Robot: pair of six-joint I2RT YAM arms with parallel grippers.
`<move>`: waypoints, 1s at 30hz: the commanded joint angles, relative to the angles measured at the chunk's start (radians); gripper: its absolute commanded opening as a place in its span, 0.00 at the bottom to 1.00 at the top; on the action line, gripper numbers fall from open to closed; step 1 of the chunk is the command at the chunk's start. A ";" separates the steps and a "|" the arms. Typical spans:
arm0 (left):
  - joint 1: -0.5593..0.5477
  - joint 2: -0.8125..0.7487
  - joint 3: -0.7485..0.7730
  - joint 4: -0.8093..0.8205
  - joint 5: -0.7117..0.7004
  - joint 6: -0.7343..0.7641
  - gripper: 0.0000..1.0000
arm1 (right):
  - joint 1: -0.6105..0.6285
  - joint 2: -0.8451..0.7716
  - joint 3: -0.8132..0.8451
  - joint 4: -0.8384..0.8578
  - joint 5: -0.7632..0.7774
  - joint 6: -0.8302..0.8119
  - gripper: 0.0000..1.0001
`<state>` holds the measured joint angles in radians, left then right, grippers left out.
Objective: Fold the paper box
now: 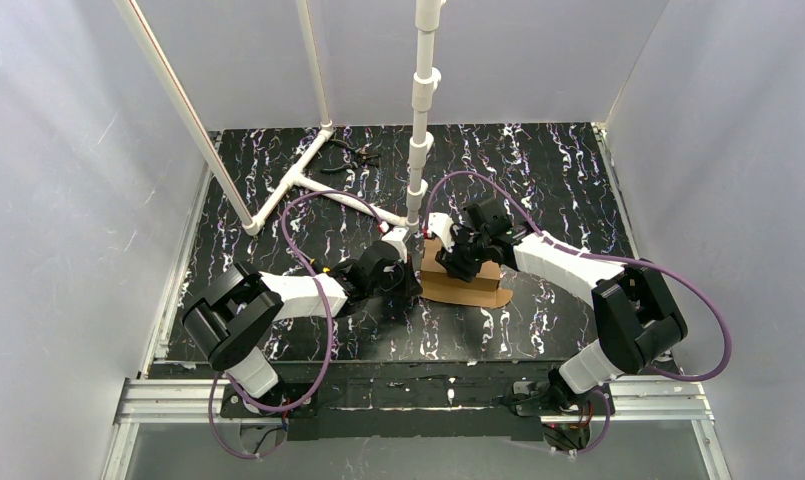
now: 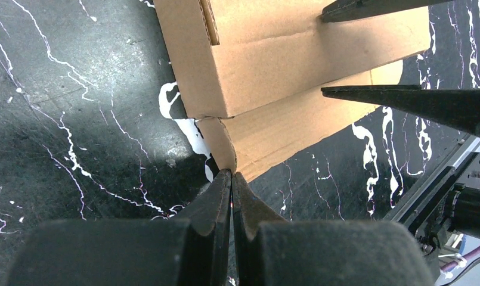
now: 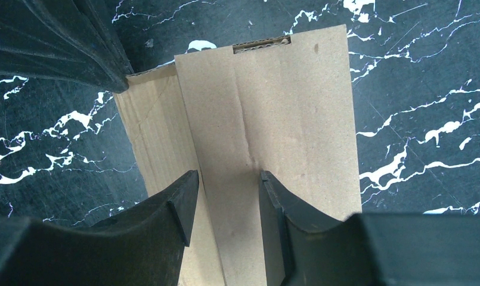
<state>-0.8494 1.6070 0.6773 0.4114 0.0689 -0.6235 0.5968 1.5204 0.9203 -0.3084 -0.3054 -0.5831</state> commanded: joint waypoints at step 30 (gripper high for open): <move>-0.007 -0.087 -0.072 0.027 0.040 -0.028 0.00 | 0.019 0.093 -0.041 -0.130 0.000 0.016 0.49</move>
<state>-0.8471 1.5764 0.6197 0.4442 0.0742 -0.6621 0.6044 1.5314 0.9272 -0.3038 -0.3115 -0.5831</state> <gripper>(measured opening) 0.007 0.497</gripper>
